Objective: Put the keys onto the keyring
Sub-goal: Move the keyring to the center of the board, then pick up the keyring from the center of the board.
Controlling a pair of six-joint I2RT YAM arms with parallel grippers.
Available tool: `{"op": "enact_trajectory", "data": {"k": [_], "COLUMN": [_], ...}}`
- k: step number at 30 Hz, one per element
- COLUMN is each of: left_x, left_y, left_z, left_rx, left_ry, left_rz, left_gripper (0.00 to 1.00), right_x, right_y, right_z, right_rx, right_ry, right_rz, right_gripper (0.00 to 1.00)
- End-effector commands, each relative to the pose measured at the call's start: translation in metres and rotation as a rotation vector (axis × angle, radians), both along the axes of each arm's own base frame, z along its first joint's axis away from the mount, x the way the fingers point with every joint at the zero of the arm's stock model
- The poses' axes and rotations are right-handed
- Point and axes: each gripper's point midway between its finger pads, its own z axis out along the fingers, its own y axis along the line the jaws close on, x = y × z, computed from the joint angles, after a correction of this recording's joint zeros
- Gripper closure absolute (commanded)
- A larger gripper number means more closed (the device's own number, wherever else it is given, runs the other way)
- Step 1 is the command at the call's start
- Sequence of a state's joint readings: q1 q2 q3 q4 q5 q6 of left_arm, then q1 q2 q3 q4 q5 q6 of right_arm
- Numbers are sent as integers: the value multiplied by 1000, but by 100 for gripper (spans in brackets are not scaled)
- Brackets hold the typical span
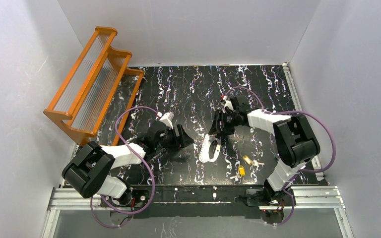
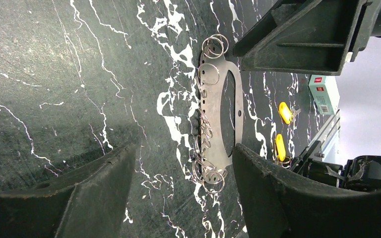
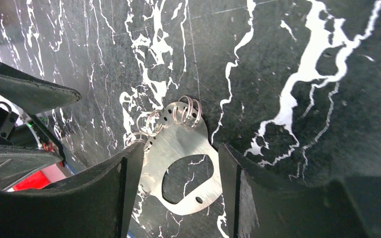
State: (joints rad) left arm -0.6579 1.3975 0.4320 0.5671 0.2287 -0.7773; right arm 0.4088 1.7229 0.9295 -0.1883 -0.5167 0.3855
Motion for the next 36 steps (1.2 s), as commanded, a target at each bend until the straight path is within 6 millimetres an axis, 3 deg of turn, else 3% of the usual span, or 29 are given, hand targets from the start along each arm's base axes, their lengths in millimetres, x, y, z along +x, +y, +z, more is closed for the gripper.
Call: {"op": "enact_trajectory", "data": {"k": [1,5,9,13,24,36], "left_x": [0,1,0,-3,-29,-34], "left_y": [-3,-3,-3,-3,0,0], "left_z": [3,4,5,2,-3,0], "left_rx": [4,2,0,3,-25,-42], "left_ry": [-12,-14,-16,-11,-1,-13], "left_rz": [-20,-20,-22,-32,-94,-94], "left_gripper": [32,32,32,32,35,35], "right_x": [3,12,6,-14,-99,-113], "right_y": [-10,-9,-3,1,21,32], "right_z": [9,15,20,19,12,0], "right_rx": [-39,-14,32,84,137,128], "right_ry": [-52,-59,-43,0,116,139], "right_rz": [-36,-82,-72,-38,158,187], "right_gripper": [36,40,45,51,55,61]}}
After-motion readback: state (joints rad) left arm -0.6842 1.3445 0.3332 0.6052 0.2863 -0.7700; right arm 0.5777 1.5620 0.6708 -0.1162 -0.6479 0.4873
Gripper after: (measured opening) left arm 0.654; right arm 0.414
